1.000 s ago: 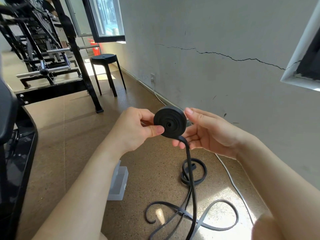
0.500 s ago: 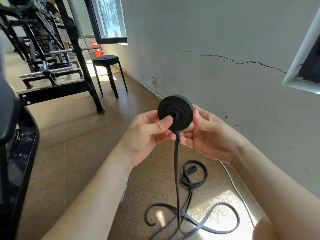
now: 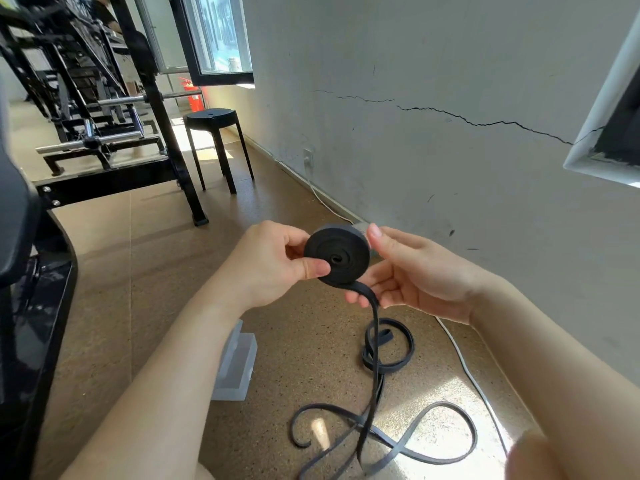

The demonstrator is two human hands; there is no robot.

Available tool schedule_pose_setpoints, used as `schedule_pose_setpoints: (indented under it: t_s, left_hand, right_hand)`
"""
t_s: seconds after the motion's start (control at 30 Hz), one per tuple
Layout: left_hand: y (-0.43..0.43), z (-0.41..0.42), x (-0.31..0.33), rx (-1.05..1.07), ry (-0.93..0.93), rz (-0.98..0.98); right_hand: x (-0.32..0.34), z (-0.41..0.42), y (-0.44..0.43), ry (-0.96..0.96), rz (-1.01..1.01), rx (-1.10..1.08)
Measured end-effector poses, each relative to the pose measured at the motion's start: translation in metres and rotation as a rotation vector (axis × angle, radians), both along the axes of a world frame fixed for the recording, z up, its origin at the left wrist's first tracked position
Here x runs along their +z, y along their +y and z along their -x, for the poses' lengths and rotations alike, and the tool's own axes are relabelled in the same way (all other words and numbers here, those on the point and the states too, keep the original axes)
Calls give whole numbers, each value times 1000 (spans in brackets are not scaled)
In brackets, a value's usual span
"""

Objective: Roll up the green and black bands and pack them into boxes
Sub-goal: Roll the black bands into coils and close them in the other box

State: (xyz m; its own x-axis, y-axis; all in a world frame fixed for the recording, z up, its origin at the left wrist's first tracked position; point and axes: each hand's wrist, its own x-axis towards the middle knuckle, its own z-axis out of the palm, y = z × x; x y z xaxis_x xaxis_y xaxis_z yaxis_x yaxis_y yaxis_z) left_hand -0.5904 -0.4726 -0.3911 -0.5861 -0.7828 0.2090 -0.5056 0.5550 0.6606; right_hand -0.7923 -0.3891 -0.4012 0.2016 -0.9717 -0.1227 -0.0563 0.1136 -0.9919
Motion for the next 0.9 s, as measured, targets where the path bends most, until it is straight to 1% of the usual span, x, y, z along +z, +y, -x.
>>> schedule_pose_setpoints:
  t_s: [0.1, 0.33, 0.6, 0.7, 0.77, 0.8, 0.83, 0.9]
  left_hand:
    - [-1, 1, 0, -28, -21, 2]
    - [-4, -4, 1, -68, 67, -53]
    - [-3, -4, 4, -89, 0, 9]
    - [-2, -3, 1, -103, -14, 12]
    - [-4, -3, -2, -106, 67, -38]
    - [-3, -2, -3, -117, 155, -98]
    - [-4, -1, -6, -134, 277, -183]
    - [-4, 2, -10, -155, 541, -424]
  right_hand:
    - [-3, -5, -3, 73, 29, -36]
    - [-3, -6, -6, -4, 30, -71]
    - [-4, -10, -9, 63, 57, -107]
    - [-4, -10, -9, 50, 67, -124]
    - [-4, -10, -8, -3, 79, -151]
    - [-4, -9, -9, -44, 87, -168]
    - [-3, -8, -9, -92, 94, -181]
    - [-2, -7, -9, -204, 98, -190]
